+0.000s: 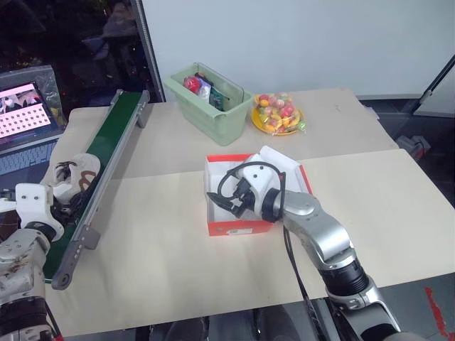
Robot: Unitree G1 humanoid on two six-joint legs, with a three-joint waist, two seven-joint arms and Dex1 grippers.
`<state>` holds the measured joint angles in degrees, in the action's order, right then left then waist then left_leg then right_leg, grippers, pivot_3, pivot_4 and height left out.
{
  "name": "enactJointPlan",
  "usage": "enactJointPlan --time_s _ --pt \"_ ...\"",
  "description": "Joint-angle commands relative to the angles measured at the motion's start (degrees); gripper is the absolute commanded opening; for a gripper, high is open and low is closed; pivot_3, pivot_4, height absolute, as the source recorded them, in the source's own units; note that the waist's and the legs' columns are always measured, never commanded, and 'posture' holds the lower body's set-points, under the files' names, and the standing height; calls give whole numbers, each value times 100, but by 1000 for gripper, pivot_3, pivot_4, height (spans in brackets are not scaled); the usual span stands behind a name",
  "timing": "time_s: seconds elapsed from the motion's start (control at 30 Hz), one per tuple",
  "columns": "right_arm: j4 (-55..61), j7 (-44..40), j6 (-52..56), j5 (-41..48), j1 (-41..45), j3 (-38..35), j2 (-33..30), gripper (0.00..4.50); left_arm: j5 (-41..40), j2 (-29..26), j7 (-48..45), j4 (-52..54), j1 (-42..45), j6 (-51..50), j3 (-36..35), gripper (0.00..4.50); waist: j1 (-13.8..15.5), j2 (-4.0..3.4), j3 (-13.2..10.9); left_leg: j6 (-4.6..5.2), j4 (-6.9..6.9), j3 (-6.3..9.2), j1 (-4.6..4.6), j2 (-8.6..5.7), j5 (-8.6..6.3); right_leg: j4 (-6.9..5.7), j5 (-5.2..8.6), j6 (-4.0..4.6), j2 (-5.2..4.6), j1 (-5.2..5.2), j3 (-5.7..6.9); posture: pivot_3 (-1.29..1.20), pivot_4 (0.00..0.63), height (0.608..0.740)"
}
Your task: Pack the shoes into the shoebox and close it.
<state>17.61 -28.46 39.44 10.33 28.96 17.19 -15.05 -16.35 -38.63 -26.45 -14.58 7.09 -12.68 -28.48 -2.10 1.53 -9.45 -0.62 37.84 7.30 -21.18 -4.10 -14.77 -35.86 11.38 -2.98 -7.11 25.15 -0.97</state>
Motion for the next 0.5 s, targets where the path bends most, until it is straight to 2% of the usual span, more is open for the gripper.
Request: enactJointPlan --time_s 0.03,0.1,0.17,0.3,0.43,0.5 --pt "273 43 4 62 33 -136 53 4500 79 -78 118 111 184 179 1 2087 2 0 0 0 0 0 0 0 0 0 0 0 0 0 0 0 150 740" --pt "200 95 32 154 55 -251 161 4500 323 4 446 410 313 394 108 2087 8 0 0 0 0 0 0 -1 0 0 0 0 0 -1 0 0 150 740" --pt "87 234 304 636 101 -691 585 4500 480 211 753 995 544 498 341 2087 27 3 0 -1 1 0 -1 -1 0 1 0 0 0 -1 0 0 150 740" --pt "-237 799 964 2210 452 -2258 1742 4500 546 749 934 2164 790 160 1070 2087 81 7 0 -2 1 3 -6 0 0 3 -6 7 -2 0 -2 0 150 740" --pt "-1074 1849 1485 3535 1021 -3655 2377 4500 -217 1518 1051 2990 1095 -869 1501 2087 86 6 1 0 1 2 -6 1 -1 -1 -10 5 -4 -1 -9 0 150 740" --pt "-1476 2308 1743 4018 1173 -4004 2456 4500 -409 1725 1013 3234 1166 -1213 1693 2087 85 6 1 0 1 1 -5 -4 -1 -1 -11 4 -3 -1 -10 0 150 740"
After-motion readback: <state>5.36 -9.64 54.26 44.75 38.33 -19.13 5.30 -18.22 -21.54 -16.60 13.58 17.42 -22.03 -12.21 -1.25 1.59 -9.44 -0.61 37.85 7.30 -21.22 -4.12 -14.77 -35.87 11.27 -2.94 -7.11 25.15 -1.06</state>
